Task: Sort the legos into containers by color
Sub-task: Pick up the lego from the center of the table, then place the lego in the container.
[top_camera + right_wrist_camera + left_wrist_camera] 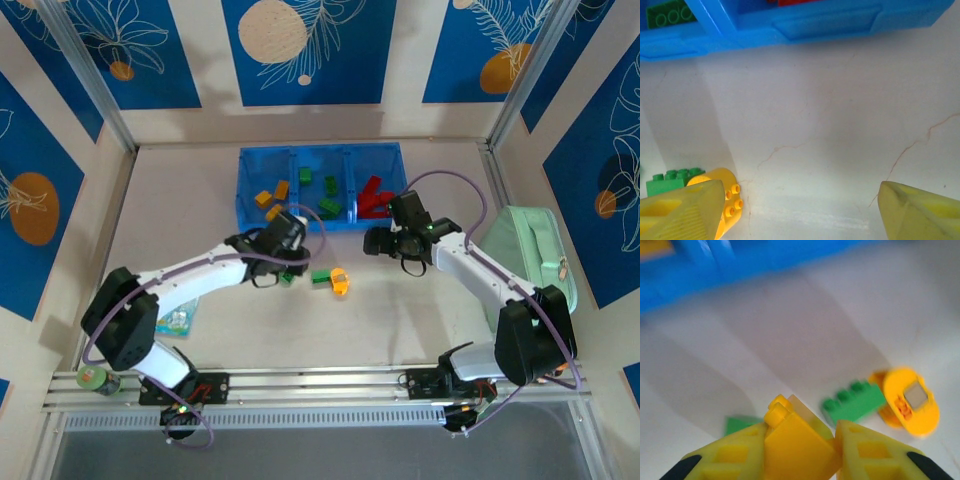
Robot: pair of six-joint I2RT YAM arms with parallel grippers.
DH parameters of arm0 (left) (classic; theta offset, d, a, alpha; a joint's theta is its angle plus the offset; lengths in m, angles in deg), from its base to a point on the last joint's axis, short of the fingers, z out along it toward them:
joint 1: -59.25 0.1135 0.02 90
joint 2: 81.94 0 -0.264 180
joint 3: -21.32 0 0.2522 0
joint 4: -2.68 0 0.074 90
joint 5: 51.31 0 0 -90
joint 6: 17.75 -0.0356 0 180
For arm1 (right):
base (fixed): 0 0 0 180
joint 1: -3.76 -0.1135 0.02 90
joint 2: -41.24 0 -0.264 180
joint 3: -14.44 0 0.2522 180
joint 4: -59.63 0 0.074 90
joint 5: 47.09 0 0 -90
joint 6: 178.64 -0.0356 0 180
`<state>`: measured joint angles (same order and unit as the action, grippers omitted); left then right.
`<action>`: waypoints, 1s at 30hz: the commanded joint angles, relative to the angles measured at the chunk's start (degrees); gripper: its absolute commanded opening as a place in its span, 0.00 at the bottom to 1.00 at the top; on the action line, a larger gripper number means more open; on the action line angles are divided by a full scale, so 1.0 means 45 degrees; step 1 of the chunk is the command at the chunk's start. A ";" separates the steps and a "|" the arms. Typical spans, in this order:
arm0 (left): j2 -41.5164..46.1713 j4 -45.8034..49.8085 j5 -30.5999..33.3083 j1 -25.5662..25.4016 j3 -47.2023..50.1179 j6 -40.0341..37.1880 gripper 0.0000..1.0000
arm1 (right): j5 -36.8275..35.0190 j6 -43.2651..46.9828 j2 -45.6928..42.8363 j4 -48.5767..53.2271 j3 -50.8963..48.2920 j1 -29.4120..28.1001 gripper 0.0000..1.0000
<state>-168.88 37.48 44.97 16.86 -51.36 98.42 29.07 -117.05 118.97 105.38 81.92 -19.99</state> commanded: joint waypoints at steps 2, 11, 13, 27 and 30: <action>0.0044 -0.0044 -0.0198 0.1463 -0.1266 -0.0493 0.29 | 0.0480 -0.0463 -0.0438 -0.0116 -0.0383 -0.0415 0.81; -0.2446 0.0074 -0.0243 0.3797 -0.3747 -0.0839 0.30 | 0.0767 -0.0874 -0.0644 -0.0172 -0.0849 -0.1254 0.80; -0.2901 0.0264 -0.0031 0.3974 -0.4206 -0.0998 0.31 | 0.0765 -0.0949 -0.0711 -0.0194 -0.0938 -0.1472 0.80; -0.1143 -0.0060 -0.0290 0.4157 -0.3392 -0.1519 0.69 | 0.0404 -0.1053 -0.0755 0.0067 -0.0995 -0.2398 0.79; 0.0078 -0.0599 -0.0505 0.4021 -0.2326 -0.1452 0.69 | 0.0227 -0.0972 -0.0350 0.0244 -0.0758 -0.2861 0.79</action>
<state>-173.54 37.23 44.36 35.46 -64.91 92.70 30.90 -121.27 116.24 104.88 77.57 -31.20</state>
